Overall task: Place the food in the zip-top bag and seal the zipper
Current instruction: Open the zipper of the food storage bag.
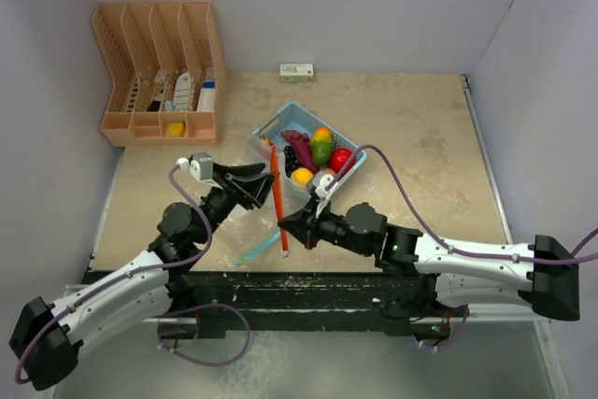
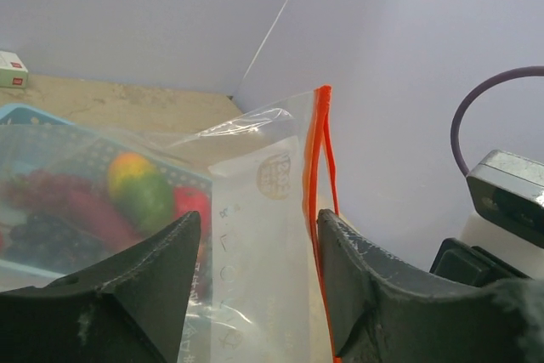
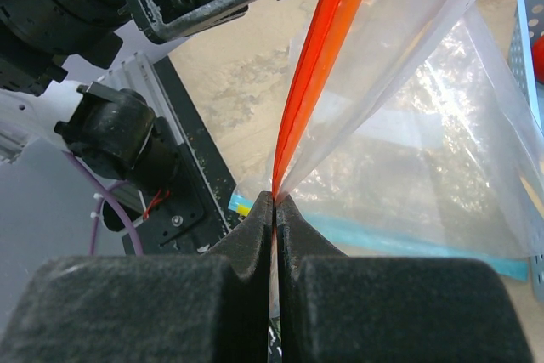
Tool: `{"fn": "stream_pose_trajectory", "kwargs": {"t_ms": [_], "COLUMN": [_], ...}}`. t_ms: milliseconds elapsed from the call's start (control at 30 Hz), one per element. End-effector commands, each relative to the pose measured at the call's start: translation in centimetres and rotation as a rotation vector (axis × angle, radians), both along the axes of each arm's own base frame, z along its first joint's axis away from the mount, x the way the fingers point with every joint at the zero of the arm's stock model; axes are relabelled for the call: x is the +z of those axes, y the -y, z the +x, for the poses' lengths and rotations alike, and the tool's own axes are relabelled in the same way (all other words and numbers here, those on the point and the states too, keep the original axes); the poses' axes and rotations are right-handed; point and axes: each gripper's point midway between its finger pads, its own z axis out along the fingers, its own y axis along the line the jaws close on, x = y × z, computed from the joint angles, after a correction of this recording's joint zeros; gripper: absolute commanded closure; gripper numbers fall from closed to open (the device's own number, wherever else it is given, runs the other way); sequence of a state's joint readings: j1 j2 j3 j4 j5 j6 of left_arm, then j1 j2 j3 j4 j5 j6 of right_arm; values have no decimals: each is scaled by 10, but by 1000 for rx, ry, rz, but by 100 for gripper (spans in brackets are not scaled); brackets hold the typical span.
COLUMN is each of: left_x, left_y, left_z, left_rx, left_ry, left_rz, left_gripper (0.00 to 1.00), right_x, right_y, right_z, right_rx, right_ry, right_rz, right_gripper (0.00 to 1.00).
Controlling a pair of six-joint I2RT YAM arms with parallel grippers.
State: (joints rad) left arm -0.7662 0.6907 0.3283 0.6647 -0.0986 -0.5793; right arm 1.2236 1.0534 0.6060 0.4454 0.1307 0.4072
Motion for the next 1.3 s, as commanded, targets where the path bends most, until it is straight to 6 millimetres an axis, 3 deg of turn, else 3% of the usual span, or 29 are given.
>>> {"fn": "stream_pose_trajectory", "kwargs": {"t_ms": [0, 133, 300, 467, 567, 667, 733, 767, 900, 1067, 1200, 1267], "left_x": [35, 31, 23, 14, 11, 10, 8, 7, -1, -19, -30, -32], "left_y": [8, 19, 29, 37, 39, 39, 40, 39, 31, 5, -11, -13], "left_z": [-6, -9, -11, -10, -11, -11, -12, -11, -9, -1, 0, 0], "left_rx": [-46, -102, -152, -185, -193, -197, -199, -196, -157, -23, 47, 52], "left_ry": [89, 83, 69, 40, 35, 35, 28, 23, -9, -107, -148, -162], "left_rz": [-37, -21, 3, 29, 33, 34, 38, 37, 69, 163, 194, 198], "left_gripper": [42, 50, 52, 41, 52, 74, 97, 100, 100, 100, 100, 100], "right_x": [28, 26, 24, 23, 21, 20, 20, 19, 17, 18, 26, 27], "right_y": [-6, -5, -5, -4, -3, -1, 1, 3, 18, 52, 63, 64], "right_z": [1, 6, 8, 10, 10, 11, 12, 13, 26, 46, 50, 53], "right_rx": [12, -10, -12, -20, -23, -30, -44, -56, -166, -372, -422, -443], "right_ry": [34, 39, 46, 53, 51, 47, 45, 42, 14, -10, -11, -10], "right_rz": [49, 26, -26, -54, -57, -57, -57, -59, -67, -63, -25, -20], "right_gripper": [100, 100, 100, 100, 100, 100, 100, 100, 100, 100, 100, 93]}}
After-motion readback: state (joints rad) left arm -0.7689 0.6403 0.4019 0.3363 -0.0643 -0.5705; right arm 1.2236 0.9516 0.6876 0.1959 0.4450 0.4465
